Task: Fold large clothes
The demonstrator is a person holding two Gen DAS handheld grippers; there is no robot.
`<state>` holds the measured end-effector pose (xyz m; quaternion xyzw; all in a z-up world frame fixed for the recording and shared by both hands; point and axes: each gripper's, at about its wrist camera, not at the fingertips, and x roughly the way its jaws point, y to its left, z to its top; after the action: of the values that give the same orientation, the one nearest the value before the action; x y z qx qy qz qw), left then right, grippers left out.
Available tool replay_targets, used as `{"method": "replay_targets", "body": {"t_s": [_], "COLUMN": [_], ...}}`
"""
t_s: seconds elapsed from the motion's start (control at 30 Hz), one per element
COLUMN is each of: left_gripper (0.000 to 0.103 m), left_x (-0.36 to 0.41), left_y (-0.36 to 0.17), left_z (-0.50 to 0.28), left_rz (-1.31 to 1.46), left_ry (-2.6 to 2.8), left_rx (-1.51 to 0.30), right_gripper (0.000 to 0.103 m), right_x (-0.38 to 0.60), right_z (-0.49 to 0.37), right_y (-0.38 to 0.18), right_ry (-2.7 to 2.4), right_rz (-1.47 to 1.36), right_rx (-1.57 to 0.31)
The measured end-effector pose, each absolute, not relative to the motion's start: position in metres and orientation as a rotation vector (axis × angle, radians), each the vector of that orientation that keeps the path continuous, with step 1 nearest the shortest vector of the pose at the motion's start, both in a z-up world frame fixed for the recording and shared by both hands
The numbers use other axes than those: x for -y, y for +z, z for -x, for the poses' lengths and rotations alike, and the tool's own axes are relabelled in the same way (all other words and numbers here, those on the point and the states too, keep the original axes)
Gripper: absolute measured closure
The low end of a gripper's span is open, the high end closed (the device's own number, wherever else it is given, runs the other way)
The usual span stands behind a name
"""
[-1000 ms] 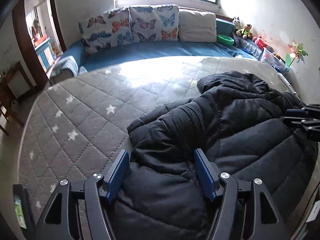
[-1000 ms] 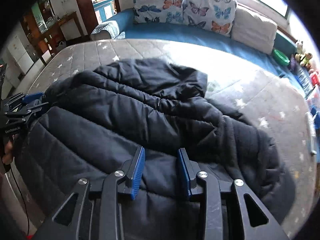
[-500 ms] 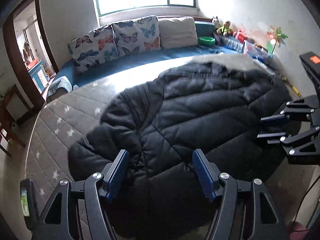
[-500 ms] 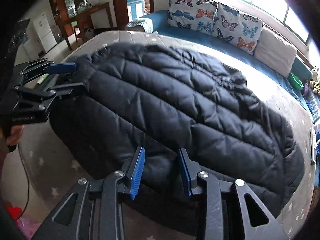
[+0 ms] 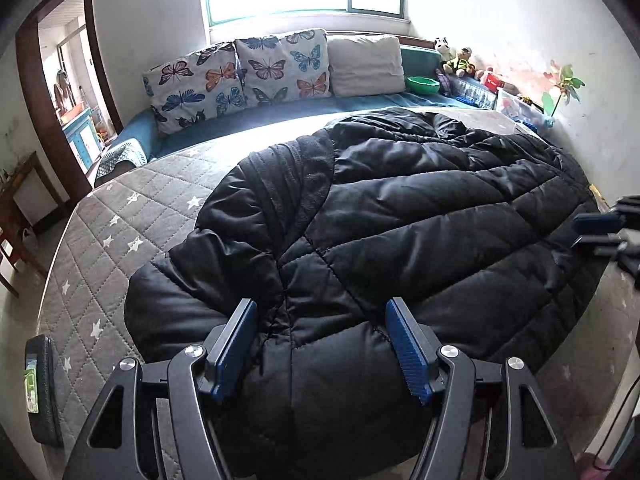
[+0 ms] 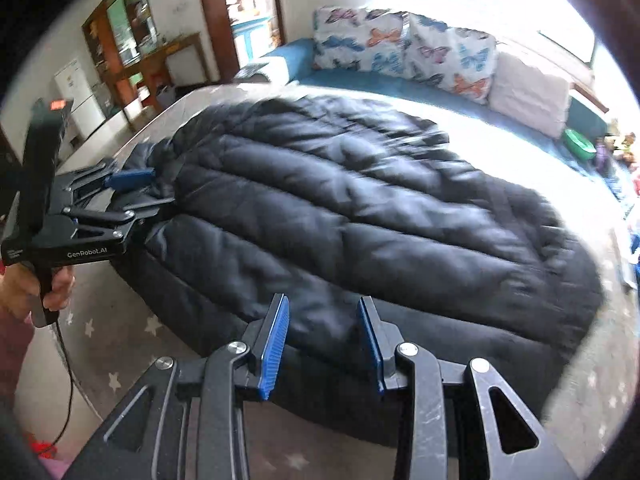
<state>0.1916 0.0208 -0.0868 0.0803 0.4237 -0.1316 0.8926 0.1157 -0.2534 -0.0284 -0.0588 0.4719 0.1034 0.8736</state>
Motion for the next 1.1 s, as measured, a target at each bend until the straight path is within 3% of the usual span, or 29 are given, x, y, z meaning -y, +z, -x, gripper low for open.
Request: {"method": "replay_targets", "body": {"t_s": [0.23, 0.6, 1.1], "left_gripper": [0.032, 0.032, 0.032], "left_x": [-0.019, -0.031, -0.050], "left_y": [-0.086, -0.057, -0.072], "left_z": [-0.191, -0.187, -0.200], "left_rz": [-0.179, -0.174, -0.114], "left_ry": [-0.261, -0.225, -0.202], "left_rx": [-0.878, -0.841, -0.896], "right_gripper": [0.064, 0.064, 0.063], "right_x": [0.302, 0.337, 0.349], "right_z": [-0.107, -0.140, -0.163], "right_y": [-0.058, -0.021, -0.062], "right_ry": [0.117, 0.048, -0.009], "right_rz": [0.067, -0.012, -0.008], "right_rx": [-1.054, -0.968, -1.041]}}
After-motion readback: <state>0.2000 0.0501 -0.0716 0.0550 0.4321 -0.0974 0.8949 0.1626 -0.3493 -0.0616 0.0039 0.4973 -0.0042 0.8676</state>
